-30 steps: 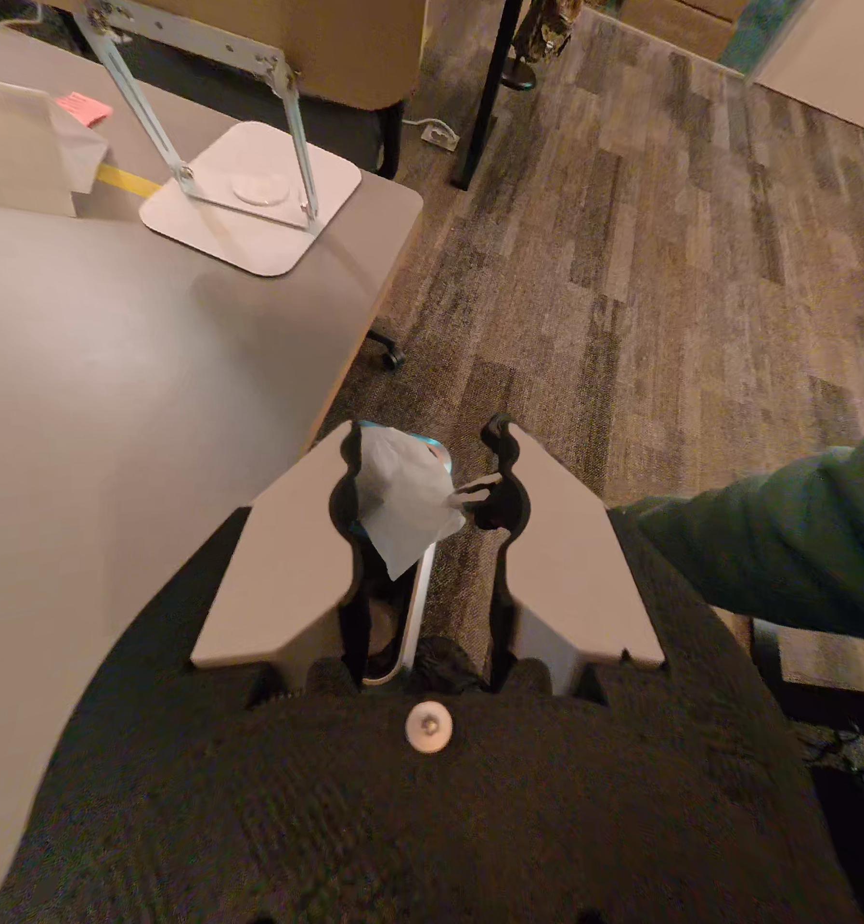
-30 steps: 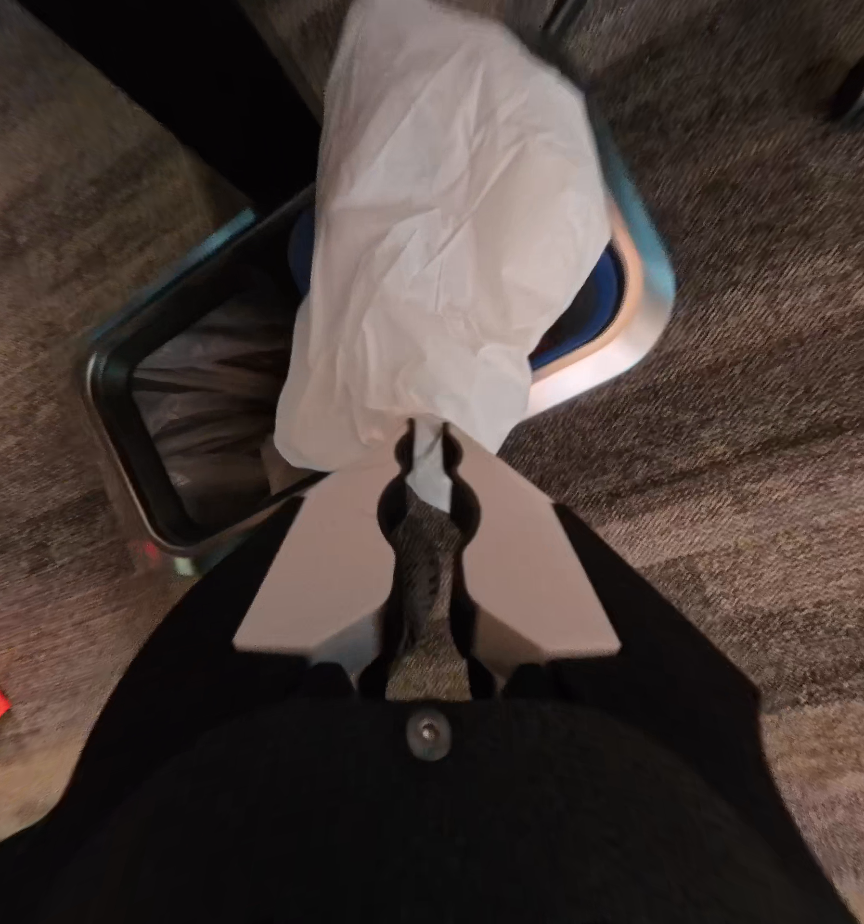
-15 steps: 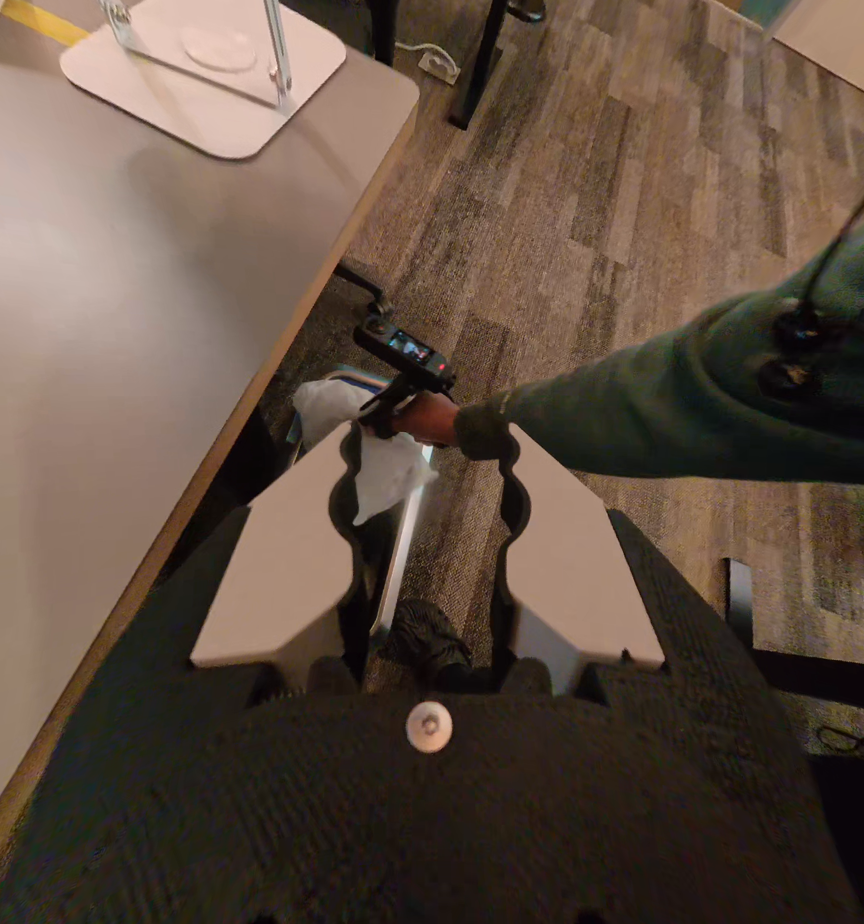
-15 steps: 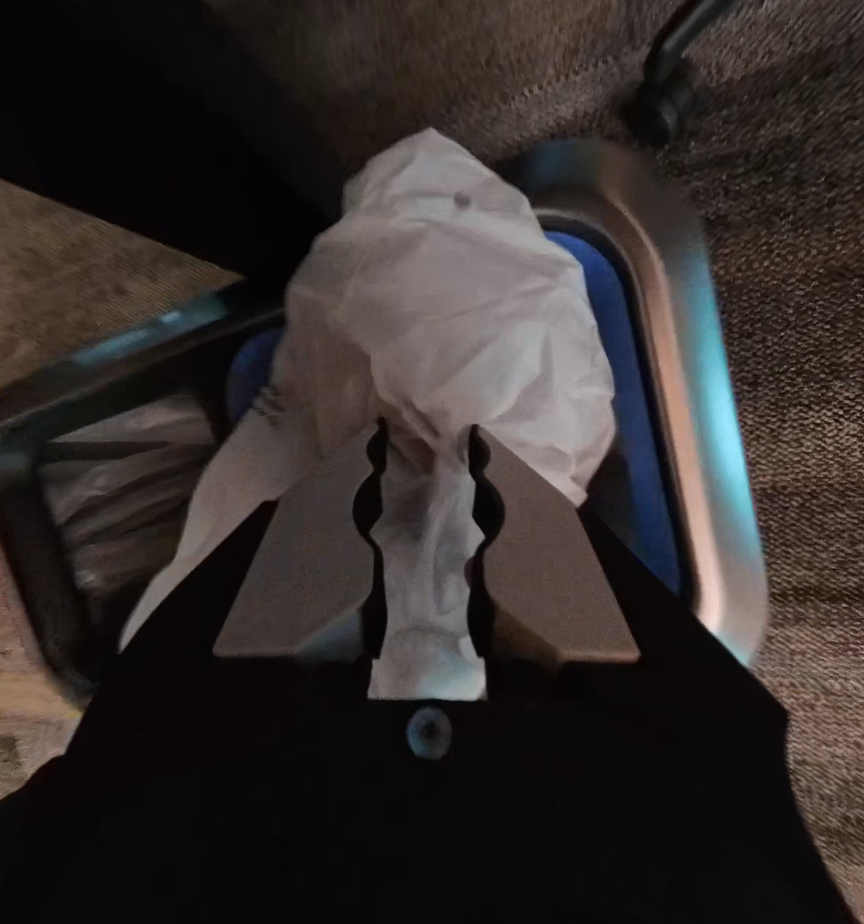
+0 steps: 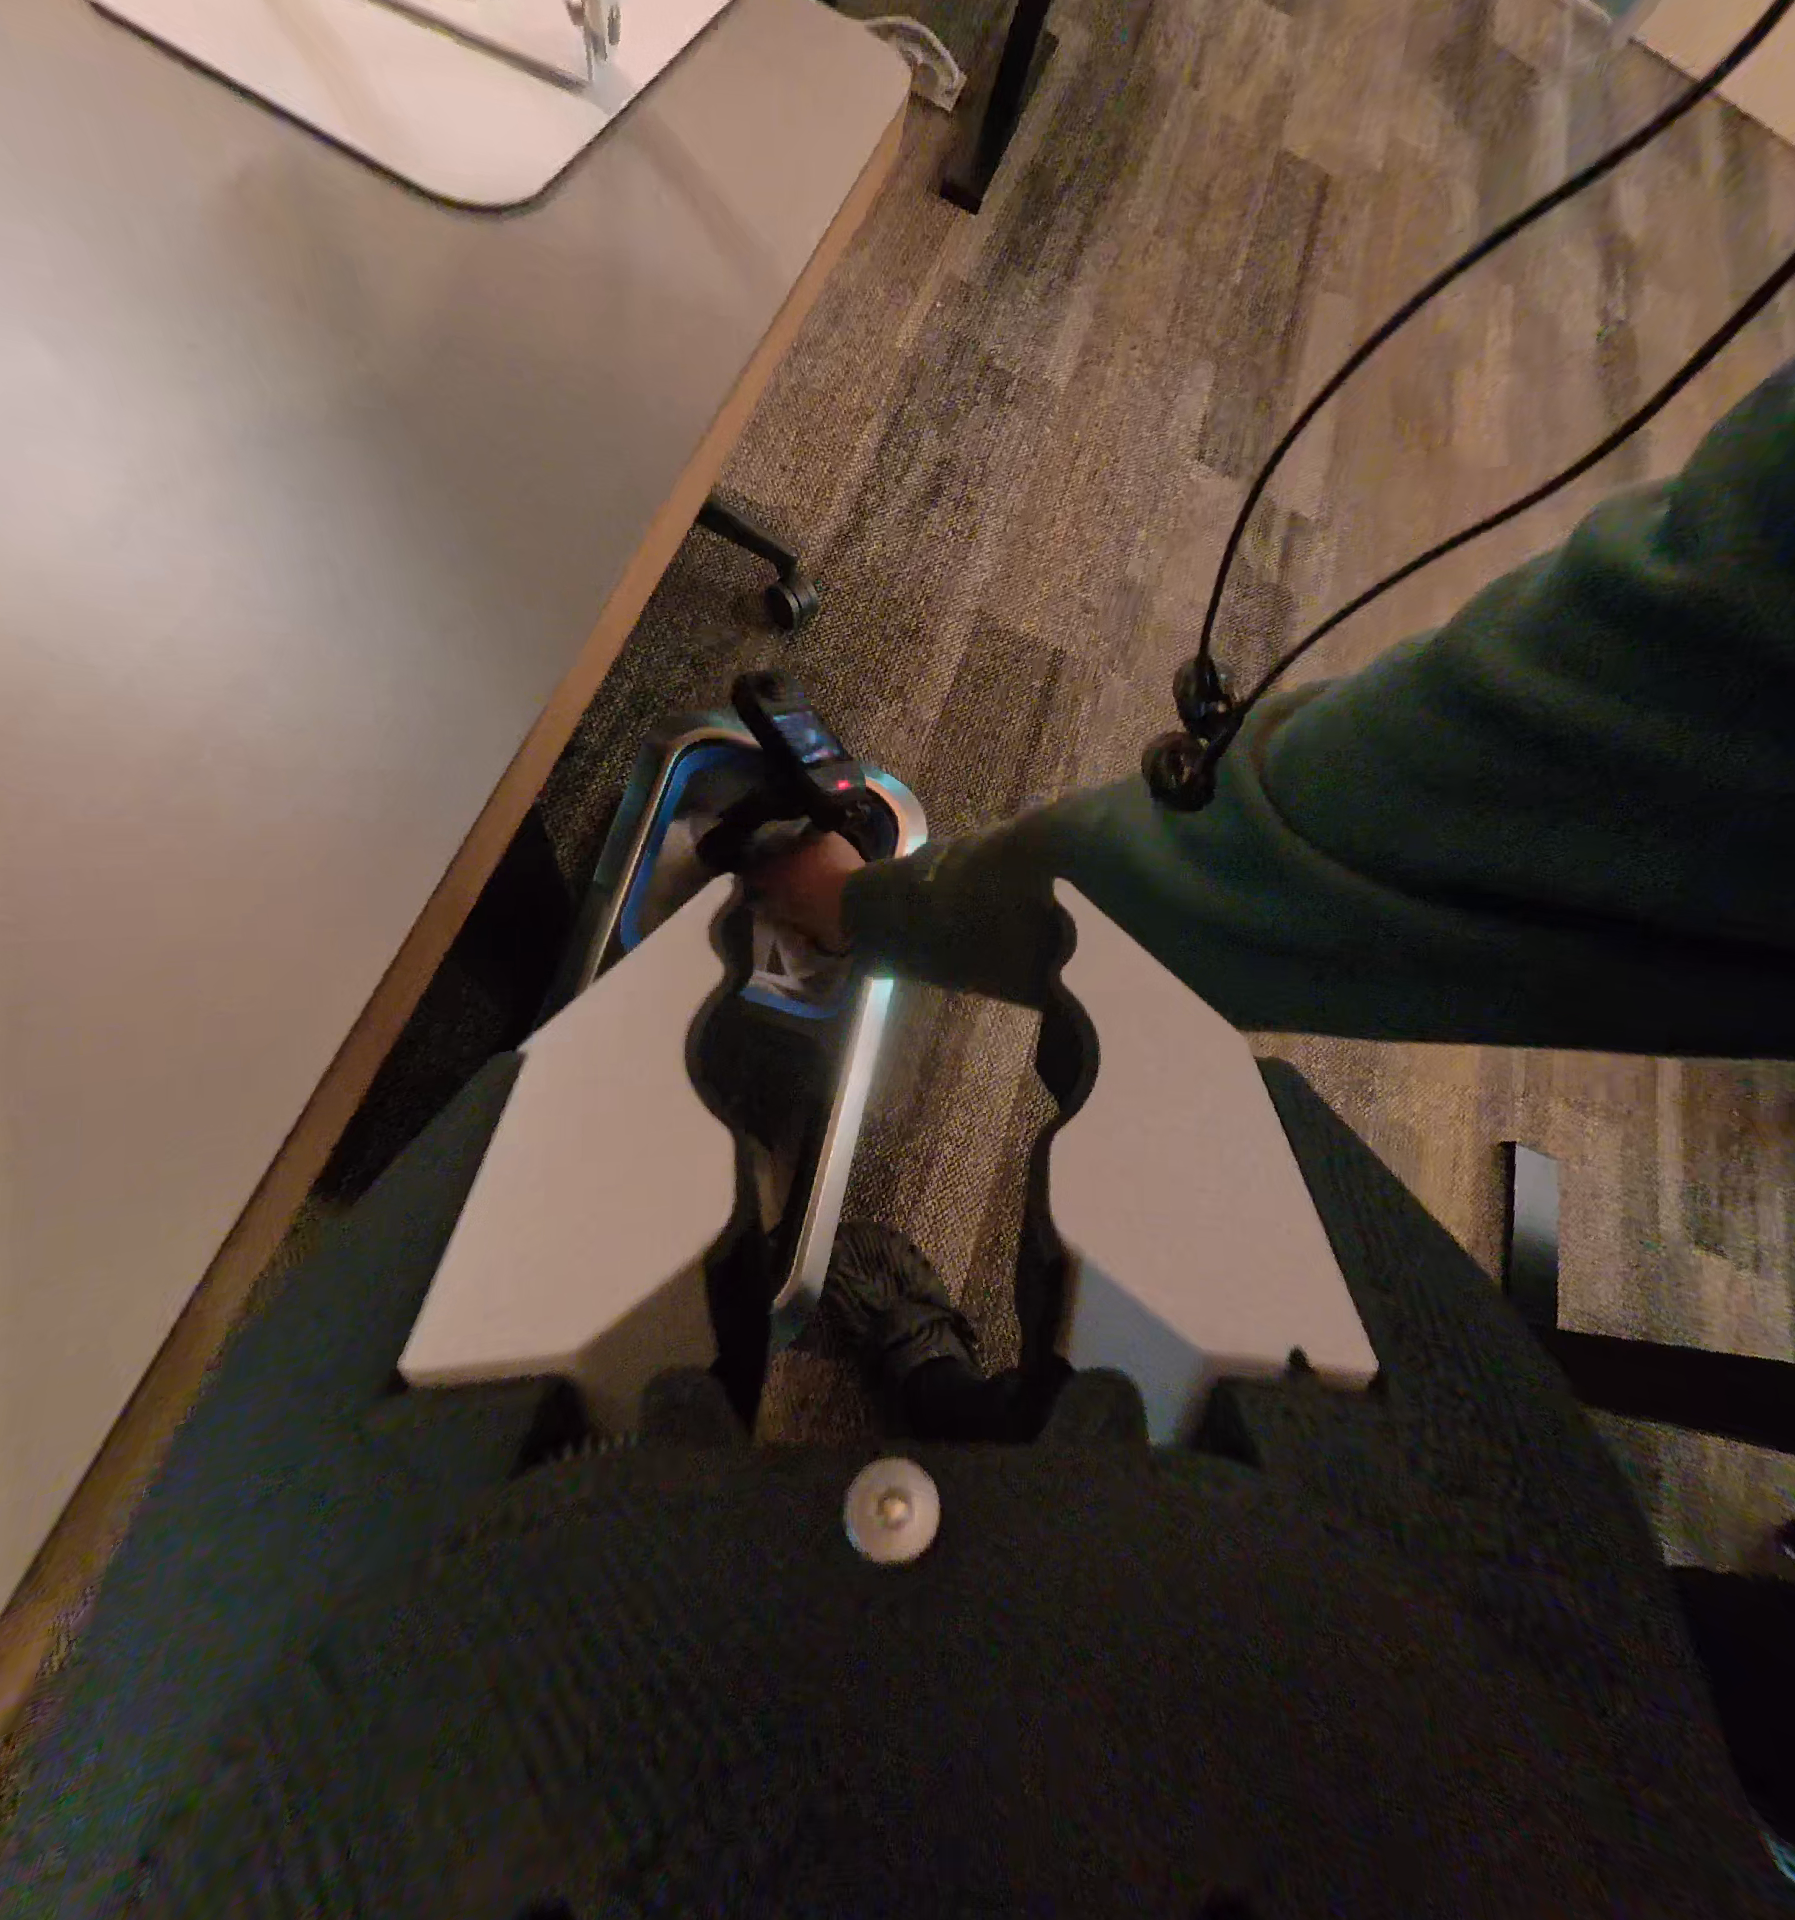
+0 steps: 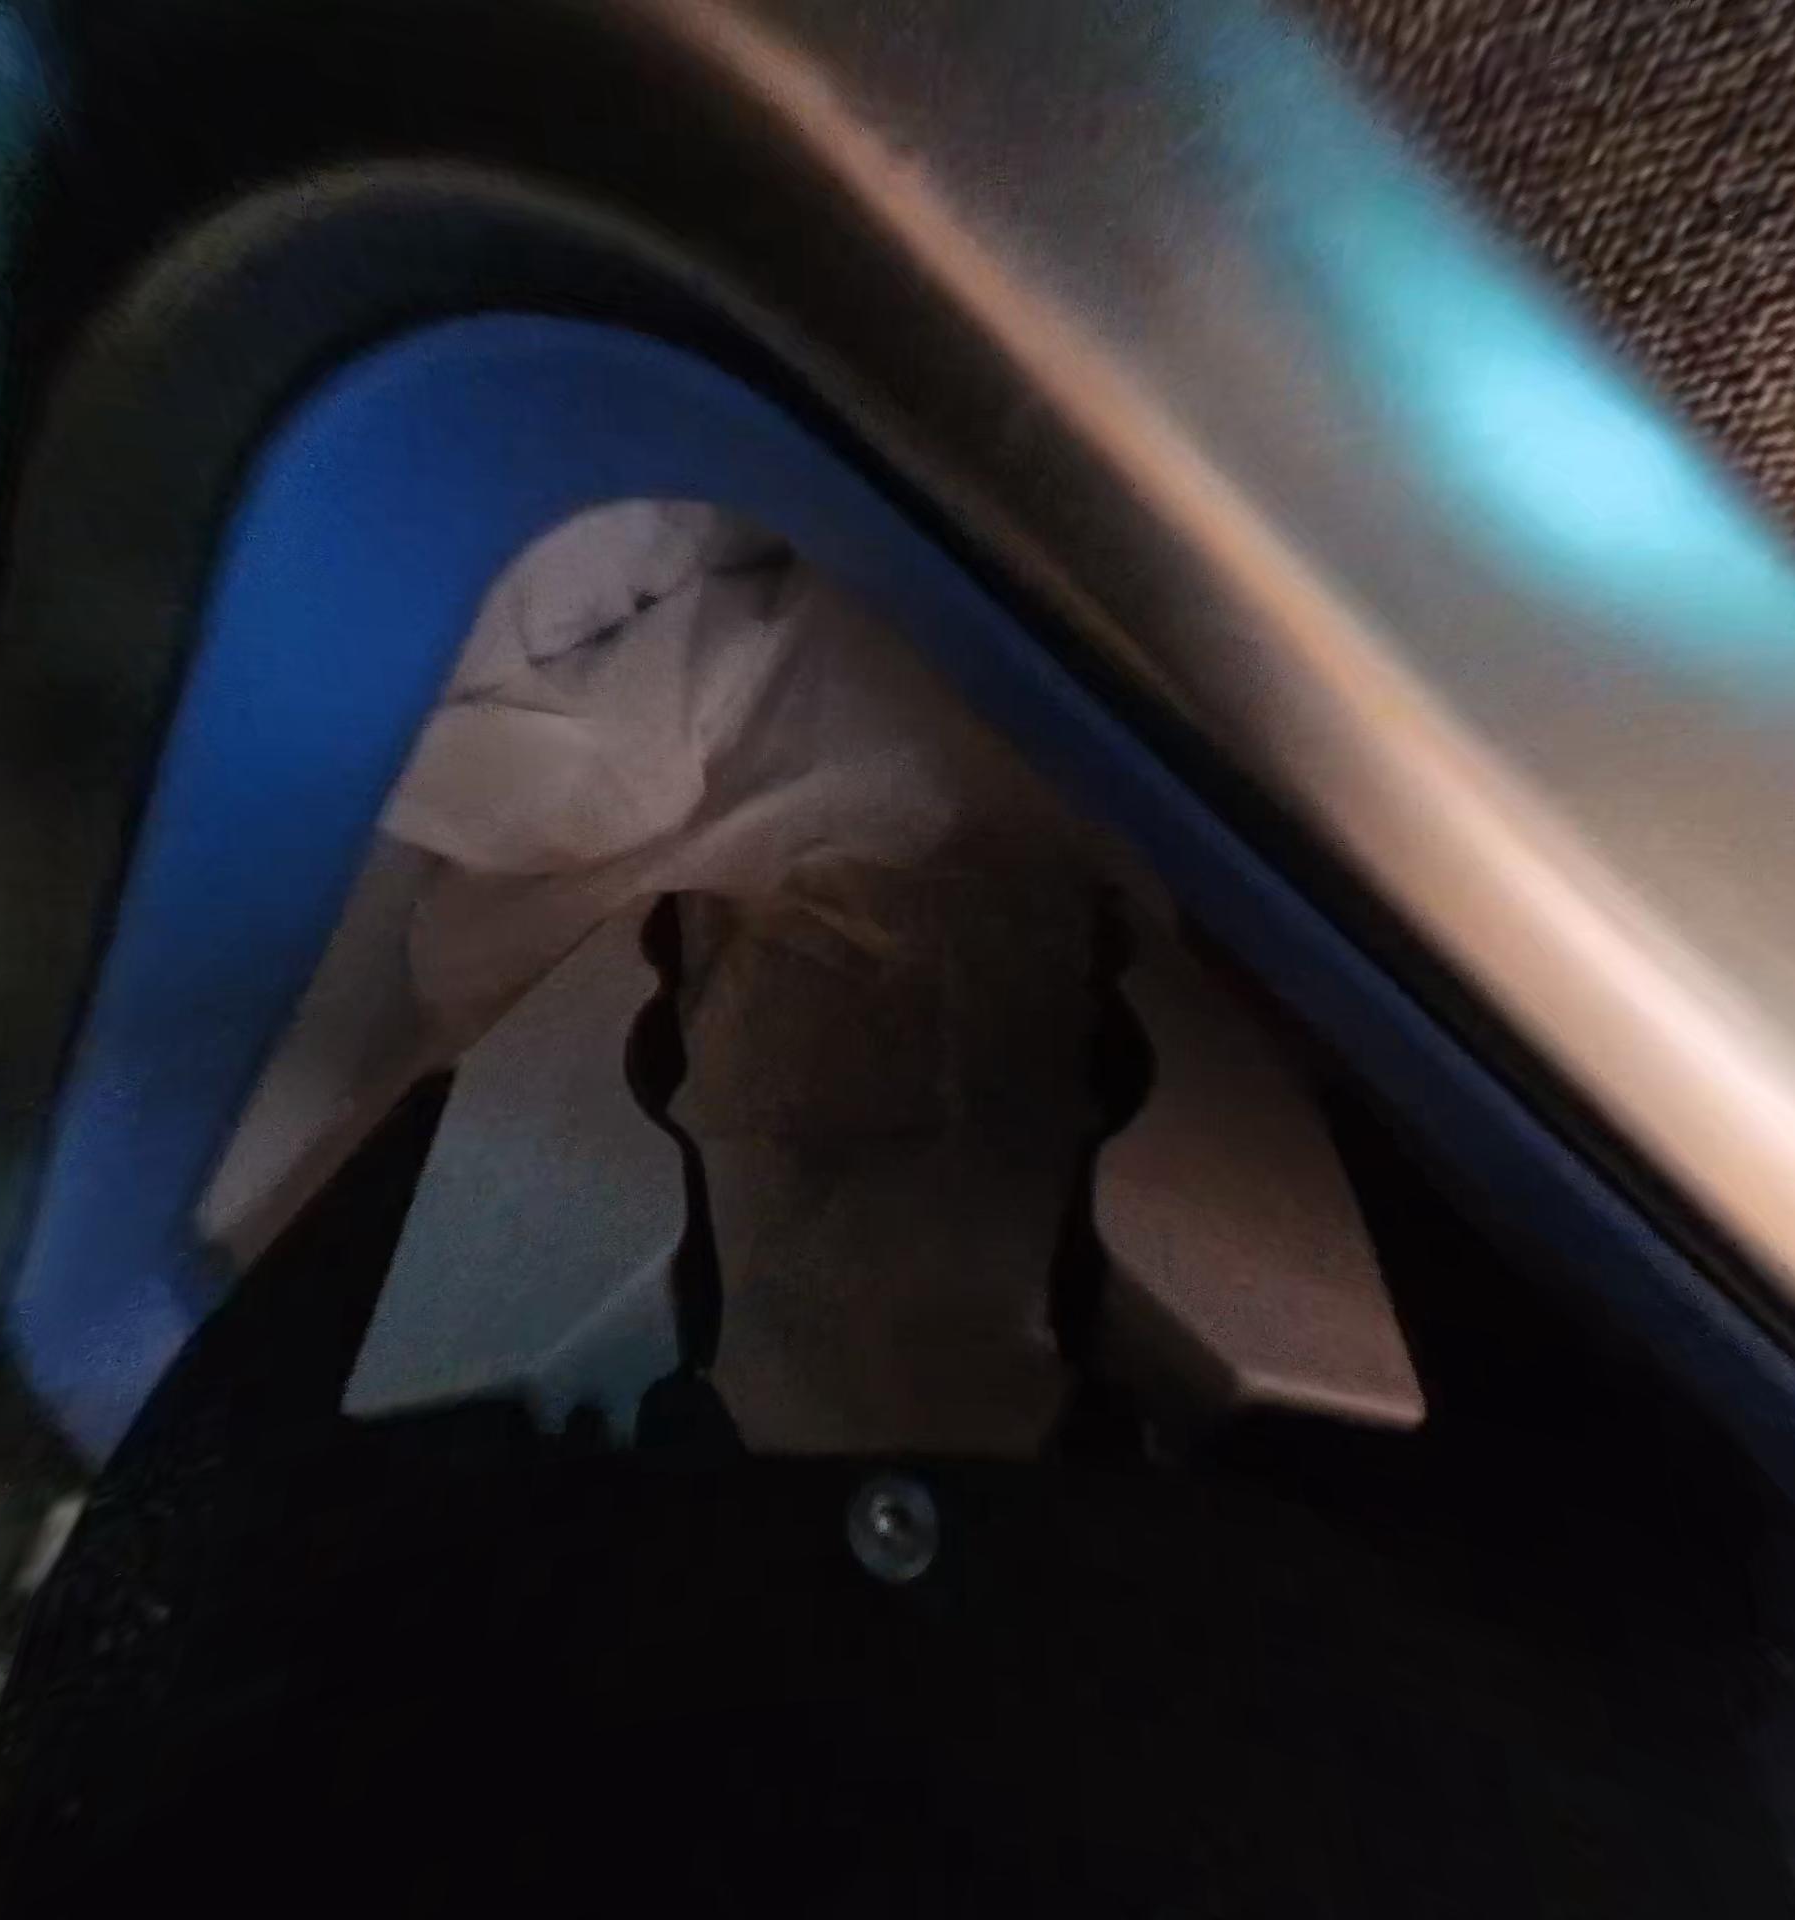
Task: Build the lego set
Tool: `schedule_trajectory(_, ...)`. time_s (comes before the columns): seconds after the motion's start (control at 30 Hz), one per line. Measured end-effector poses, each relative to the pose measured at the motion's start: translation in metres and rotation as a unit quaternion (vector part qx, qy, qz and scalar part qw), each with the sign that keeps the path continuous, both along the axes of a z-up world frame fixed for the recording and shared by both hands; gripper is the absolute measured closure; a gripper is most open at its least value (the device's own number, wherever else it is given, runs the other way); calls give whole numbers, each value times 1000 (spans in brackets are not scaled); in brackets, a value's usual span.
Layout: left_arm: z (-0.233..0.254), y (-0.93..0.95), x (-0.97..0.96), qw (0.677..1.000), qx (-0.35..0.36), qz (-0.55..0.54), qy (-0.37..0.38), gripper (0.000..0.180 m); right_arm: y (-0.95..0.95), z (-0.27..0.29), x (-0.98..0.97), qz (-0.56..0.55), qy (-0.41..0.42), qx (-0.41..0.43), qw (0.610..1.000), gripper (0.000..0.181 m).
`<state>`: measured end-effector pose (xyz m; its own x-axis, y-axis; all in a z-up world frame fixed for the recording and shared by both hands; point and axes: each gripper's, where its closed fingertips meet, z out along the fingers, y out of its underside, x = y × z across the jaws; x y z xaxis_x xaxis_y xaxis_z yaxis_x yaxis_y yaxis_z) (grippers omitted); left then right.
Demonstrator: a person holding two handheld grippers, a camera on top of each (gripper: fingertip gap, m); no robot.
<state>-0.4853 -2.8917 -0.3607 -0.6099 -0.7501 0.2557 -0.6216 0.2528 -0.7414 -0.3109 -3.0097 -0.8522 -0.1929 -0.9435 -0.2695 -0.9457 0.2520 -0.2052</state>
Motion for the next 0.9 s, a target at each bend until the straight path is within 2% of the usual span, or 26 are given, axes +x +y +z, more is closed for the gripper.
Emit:
schedule_trajectory(0.13, 15, -5, 7, 1000, -7, -9, -16, 127, 0, 58, 9, -27, -113, 26, 993, 100)
schedule_trajectory(0.23, 25, -11, 12, 999, -13, -16, -28, 127, -2, 97, 3, -4, -186, 46, 981, 100)
schedule_trajectory(0.3, 30, -15, 12, 999, -14, -25, -35, 127, 0, 114, -6, 37, -214, 55, 975, 104)
schedule_trajectory(0.37, 34, -16, 8, 999, -13, -32, -39, 127, 9, 123, -20, 104, -222, 63, 968, 117)
schedule_trajectory(0.47, 37, -16, 3, 999, -17, -32, -36, 127, 38, 115, -45, 231, -189, 91, 950, 131)
schedule_trajectory(0.6, 37, -13, -2, 999, -15, -30, -37, 127, 62, 81, -61, 384, -141, 44, 912, 151)
schedule_trajectory(0.7, 35, -7, -5, 999, -8, -26, -38, 127, 70, 52, -69, 450, -83, 36, 888, 168)
schedule_trajectory(0.77, 35, -1, -7, 999, -3, -21, -37, 128, 70, 40, -67, 481, -74, 20, 874, 178)
schedule_trajectory(0.9, 32, 10, -10, 999, 4, -6, -36, 128, 57, 22, -65, 546, -42, -46, 835, 181)
